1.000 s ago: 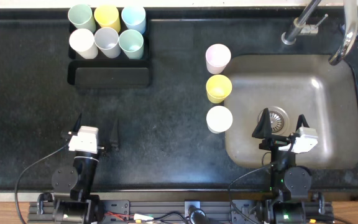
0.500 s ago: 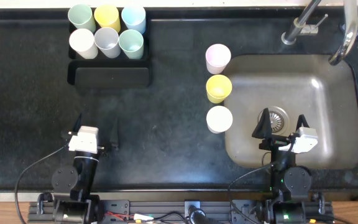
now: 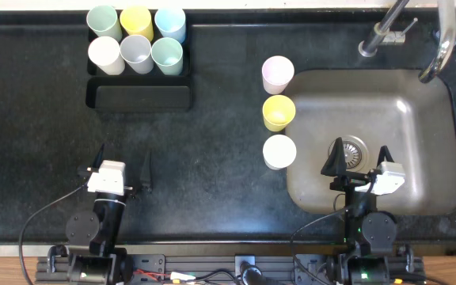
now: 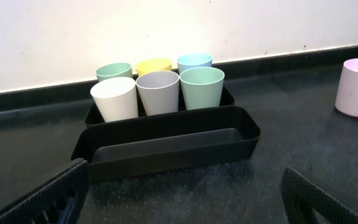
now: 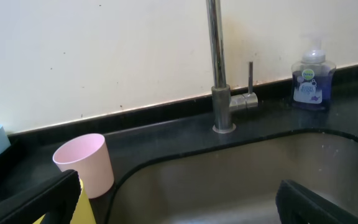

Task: Store Cups

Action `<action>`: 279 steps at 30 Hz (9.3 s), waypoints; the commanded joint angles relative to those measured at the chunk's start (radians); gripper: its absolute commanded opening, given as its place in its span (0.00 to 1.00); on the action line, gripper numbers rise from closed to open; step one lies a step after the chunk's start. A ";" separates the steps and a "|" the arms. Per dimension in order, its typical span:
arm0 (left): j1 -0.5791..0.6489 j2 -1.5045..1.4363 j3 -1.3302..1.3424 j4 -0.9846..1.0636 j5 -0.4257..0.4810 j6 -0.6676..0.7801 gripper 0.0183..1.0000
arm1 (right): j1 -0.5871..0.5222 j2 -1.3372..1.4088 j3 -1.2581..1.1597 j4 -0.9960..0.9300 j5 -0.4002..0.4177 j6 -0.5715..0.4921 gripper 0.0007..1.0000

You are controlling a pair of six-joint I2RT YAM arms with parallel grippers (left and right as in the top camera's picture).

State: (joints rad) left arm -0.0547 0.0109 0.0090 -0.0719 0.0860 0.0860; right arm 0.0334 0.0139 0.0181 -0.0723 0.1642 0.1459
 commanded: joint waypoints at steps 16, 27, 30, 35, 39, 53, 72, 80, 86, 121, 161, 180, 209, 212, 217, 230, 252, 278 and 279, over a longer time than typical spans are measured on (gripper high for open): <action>-0.003 0.093 0.085 -0.014 0.074 0.014 1.00 | -0.003 -0.010 -0.011 0.005 0.001 0.004 1.00; -0.021 1.069 1.122 -0.399 0.490 0.013 1.00 | -0.003 -0.010 -0.011 0.005 0.001 0.004 1.00; -0.088 1.364 1.543 -0.642 0.462 -0.032 1.00 | -0.003 -0.010 -0.011 0.005 0.001 0.004 1.00; -0.302 1.794 2.152 -0.957 0.132 -0.248 1.00 | -0.003 -0.010 -0.011 0.005 0.001 0.004 1.00; -0.457 2.095 2.535 -1.144 -0.077 -0.405 1.00 | -0.003 -0.010 -0.011 0.005 0.001 0.004 1.00; -0.563 2.486 2.758 -1.302 -0.173 -0.858 1.00 | -0.003 -0.010 -0.011 0.005 0.001 0.004 0.99; -0.540 2.604 2.754 -1.300 -0.090 -0.951 1.00 | -0.003 -0.010 -0.011 0.005 0.001 0.004 1.00; -0.534 2.616 2.752 -1.310 -0.049 -0.948 1.00 | -0.003 -0.010 -0.011 0.005 0.001 0.004 1.00; -0.534 2.625 2.752 -1.336 -0.026 -0.948 1.00 | -0.003 -0.010 -0.011 0.005 0.001 0.004 1.00; -0.343 2.200 2.750 -1.623 -0.327 -1.112 0.02 | -0.003 -0.010 -0.011 0.005 0.001 0.004 1.00; 0.245 1.717 1.417 -0.899 -0.080 -1.060 0.02 | -0.003 -0.010 -0.011 0.005 0.001 0.004 1.00; 0.245 1.798 1.417 -0.875 -0.126 -1.083 0.02 | -0.003 -0.010 -0.011 0.005 0.001 0.004 1.00; 0.243 1.878 1.417 -0.844 -0.142 -1.082 1.00 | -0.003 -0.010 -0.011 0.005 0.001 0.004 1.00; 0.243 1.878 1.418 -0.837 -0.140 -1.082 1.00 | -0.003 -0.010 -0.011 0.005 0.001 0.004 1.00; 0.237 1.847 1.469 -0.859 -0.140 -1.078 1.00 | -0.003 -0.010 -0.011 0.005 0.001 0.004 1.00; -0.117 1.753 1.836 -1.046 -0.149 -0.874 1.00 | -0.003 -0.010 -0.011 0.005 0.001 0.004 1.00; -0.640 2.021 1.857 -0.929 -0.057 -1.056 1.00 | -0.003 -0.010 -0.011 0.005 0.001 0.004 1.00; -0.638 2.140 1.857 -0.961 0.003 -1.052 0.69 | -0.003 -0.010 -0.011 0.005 0.001 0.004 1.00; -0.638 2.140 1.857 -0.959 0.002 -1.052 0.53 | -0.003 -0.010 -0.011 0.005 0.001 0.004 1.00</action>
State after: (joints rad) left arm -0.6979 2.1365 1.8587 -1.0321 0.0807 -0.9634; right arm 0.0334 0.0109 0.0181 -0.0723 0.1642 0.1455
